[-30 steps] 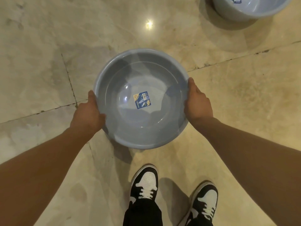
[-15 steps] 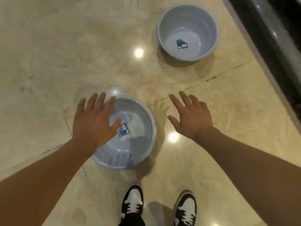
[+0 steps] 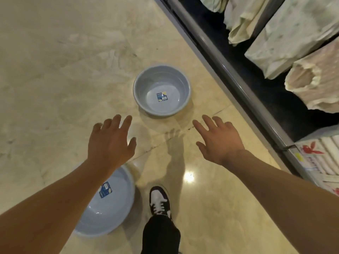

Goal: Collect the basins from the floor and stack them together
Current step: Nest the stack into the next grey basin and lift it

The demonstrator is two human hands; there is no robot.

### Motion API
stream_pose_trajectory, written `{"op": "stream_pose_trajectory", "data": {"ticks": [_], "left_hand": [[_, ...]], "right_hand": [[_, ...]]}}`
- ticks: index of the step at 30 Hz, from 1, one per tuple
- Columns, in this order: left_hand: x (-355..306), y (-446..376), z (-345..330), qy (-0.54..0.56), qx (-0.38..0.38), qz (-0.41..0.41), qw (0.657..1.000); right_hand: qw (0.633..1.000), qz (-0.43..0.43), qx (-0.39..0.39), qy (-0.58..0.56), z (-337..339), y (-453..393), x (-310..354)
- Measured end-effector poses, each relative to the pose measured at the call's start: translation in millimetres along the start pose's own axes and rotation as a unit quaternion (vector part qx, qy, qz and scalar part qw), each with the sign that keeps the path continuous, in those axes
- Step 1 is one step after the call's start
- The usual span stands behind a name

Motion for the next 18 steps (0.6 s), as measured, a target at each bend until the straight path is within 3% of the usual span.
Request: {"op": "stream_pose_trajectory", "data": {"ticks": [8, 18], "left_hand": [[-6.6, -102.7, -76.7, 0.031, 0.034, 0.029, 0.999], [7.4, -169.8, -188.4, 0.003, 0.090, 0.108, 0.990]], "right_hand": [[0.999, 0.028, 0.005, 0.016, -40.9, -111.7, -39.1], [0.998, 0.038, 0.039, 0.012, -132.9, -213.8, -64.7]]}}
Point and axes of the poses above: each hand's wrist, its own y-axis away from the middle knuckle, its own z-axis out of the back of the hand, x = y × z, the point moved 5 cm from there along -y, towards the middle knuckle, and after that the axes turned 2 degrees about -x, right-handed, at the moved point
